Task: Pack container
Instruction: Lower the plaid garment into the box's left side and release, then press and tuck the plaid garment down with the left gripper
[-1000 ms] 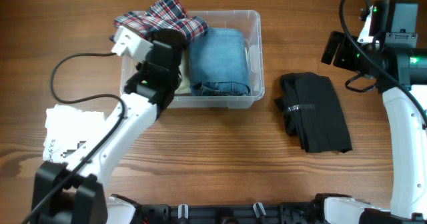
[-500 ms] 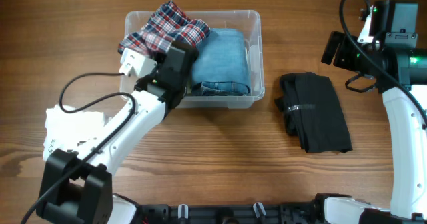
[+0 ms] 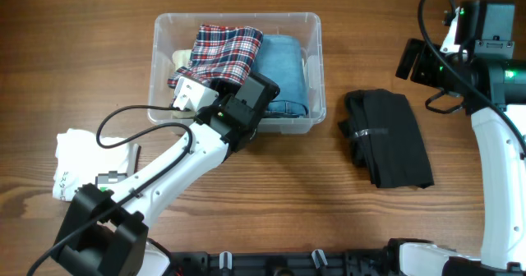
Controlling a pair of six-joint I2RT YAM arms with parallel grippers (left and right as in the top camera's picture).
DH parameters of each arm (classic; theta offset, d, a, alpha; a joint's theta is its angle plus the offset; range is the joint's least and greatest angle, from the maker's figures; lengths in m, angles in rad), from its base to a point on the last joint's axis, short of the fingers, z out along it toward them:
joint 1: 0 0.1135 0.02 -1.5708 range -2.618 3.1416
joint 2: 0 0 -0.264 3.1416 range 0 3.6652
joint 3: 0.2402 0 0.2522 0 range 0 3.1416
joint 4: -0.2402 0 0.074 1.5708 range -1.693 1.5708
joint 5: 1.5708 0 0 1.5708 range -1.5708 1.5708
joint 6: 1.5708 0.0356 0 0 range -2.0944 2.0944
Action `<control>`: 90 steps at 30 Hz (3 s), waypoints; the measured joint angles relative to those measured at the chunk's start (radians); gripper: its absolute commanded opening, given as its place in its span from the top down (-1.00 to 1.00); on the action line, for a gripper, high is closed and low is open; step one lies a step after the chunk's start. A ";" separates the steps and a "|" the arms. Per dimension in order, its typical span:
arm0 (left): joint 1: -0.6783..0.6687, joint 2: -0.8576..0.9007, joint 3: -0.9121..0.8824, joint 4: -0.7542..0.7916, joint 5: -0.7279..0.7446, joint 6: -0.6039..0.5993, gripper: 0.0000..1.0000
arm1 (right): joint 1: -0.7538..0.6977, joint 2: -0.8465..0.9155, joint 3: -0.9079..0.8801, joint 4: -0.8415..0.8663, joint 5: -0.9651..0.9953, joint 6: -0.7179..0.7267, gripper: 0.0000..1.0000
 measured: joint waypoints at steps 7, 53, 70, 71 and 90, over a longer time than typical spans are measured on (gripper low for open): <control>0.022 -0.014 0.023 -0.023 -0.032 0.017 -1.00 | 0.000 0.000 0.000 0.000 0.000 0.000 -0.99; 0.428 -0.156 -0.002 0.212 0.961 1.275 -0.54 | 0.000 0.000 0.000 0.000 0.000 0.000 -1.00; 0.428 -0.105 -0.002 0.276 1.062 1.367 -0.48 | 0.000 0.000 0.000 0.000 0.000 0.000 -1.00; 0.427 -0.105 -0.002 0.283 1.042 1.377 -0.48 | 0.000 0.000 0.000 0.000 0.000 0.000 -1.00; 0.428 -0.029 -0.002 0.350 0.923 1.400 -0.24 | 0.000 0.000 0.000 0.000 0.000 0.000 -0.99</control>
